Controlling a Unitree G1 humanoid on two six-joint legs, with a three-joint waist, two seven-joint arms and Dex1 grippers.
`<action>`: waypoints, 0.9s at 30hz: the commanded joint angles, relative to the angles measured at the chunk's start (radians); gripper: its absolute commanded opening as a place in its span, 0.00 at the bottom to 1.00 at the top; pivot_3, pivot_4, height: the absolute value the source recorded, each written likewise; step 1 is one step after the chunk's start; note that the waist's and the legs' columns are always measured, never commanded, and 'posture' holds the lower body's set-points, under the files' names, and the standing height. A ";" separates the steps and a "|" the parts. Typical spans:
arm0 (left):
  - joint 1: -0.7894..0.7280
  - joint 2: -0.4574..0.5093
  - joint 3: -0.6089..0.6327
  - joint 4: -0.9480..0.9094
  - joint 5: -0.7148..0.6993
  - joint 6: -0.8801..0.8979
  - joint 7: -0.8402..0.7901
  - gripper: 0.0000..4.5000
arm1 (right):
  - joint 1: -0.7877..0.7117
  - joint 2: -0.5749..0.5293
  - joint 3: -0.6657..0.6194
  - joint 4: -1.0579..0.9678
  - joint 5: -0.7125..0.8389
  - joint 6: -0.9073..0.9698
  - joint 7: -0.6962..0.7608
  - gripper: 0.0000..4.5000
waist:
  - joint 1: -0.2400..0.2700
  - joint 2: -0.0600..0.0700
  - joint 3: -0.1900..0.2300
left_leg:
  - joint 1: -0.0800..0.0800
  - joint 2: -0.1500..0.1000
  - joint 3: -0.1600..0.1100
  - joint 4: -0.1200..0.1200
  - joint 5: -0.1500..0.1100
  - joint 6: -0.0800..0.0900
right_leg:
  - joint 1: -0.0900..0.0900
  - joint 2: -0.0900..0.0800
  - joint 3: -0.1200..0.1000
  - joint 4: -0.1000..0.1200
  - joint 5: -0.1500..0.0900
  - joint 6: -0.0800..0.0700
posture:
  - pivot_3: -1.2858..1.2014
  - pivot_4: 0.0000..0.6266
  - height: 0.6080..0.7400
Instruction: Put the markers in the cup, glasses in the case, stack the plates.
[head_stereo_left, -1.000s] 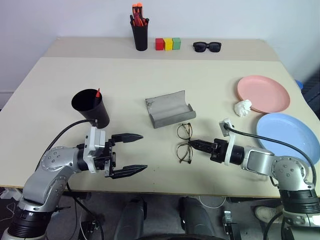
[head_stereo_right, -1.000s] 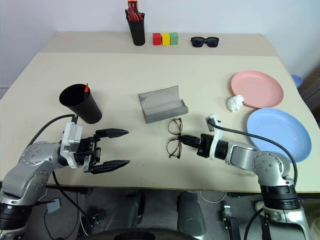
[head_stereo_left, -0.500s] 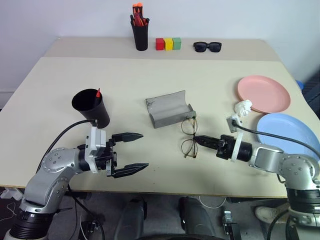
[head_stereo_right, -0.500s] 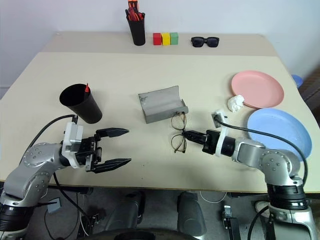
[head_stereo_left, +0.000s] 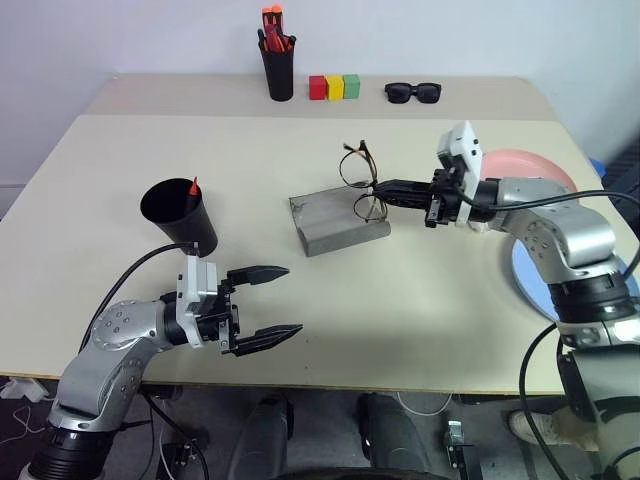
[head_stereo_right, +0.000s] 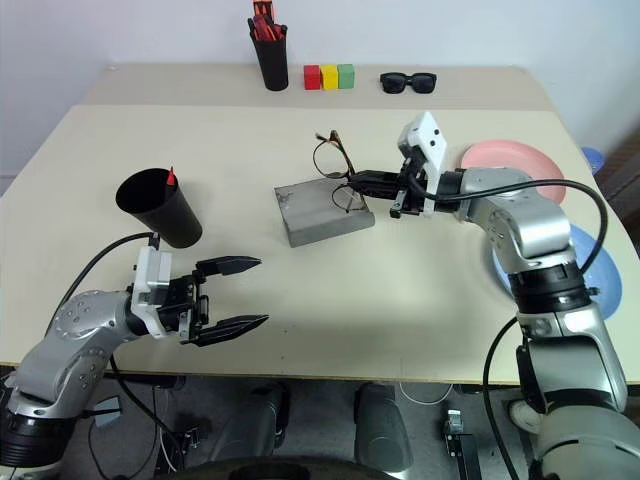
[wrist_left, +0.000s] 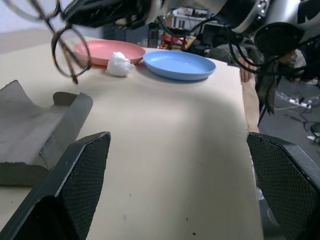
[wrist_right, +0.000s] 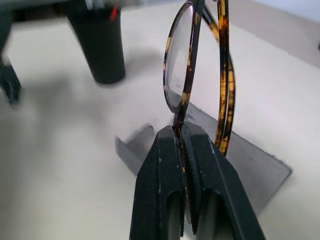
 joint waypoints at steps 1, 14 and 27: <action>0.025 -0.003 0.015 -0.060 -0.001 -0.022 0.020 1.00 | -0.067 0.060 0.046 0.161 -0.139 -0.218 0.073 0.01 | -0.004 0.000 0.000 | 0.000 0.000 0.000 0.000 0.000 0.000 | 0.000 0.000 0.000 0.000 0.000 0.000 | 0.52 0.24 1.00; 0.103 0.004 0.042 -0.119 0.001 -0.035 0.075 1.00 | -0.277 0.213 0.079 0.580 -0.359 -0.605 0.208 0.01 | -0.003 0.001 0.000 | 0.000 0.000 0.000 -0.001 0.001 -0.001 | -0.001 0.000 0.000 0.001 0.000 0.000 | 0.52 0.24 1.00; 0.109 0.002 0.032 -0.116 0.004 -0.047 0.080 1.00 | -0.346 0.199 0.087 0.624 -0.459 -0.659 0.287 0.01 | -0.016 0.001 0.001 | 0.001 0.000 0.000 -0.002 0.001 -0.002 | -0.001 0.000 0.000 0.002 0.001 0.000 | 0.52 0.24 1.00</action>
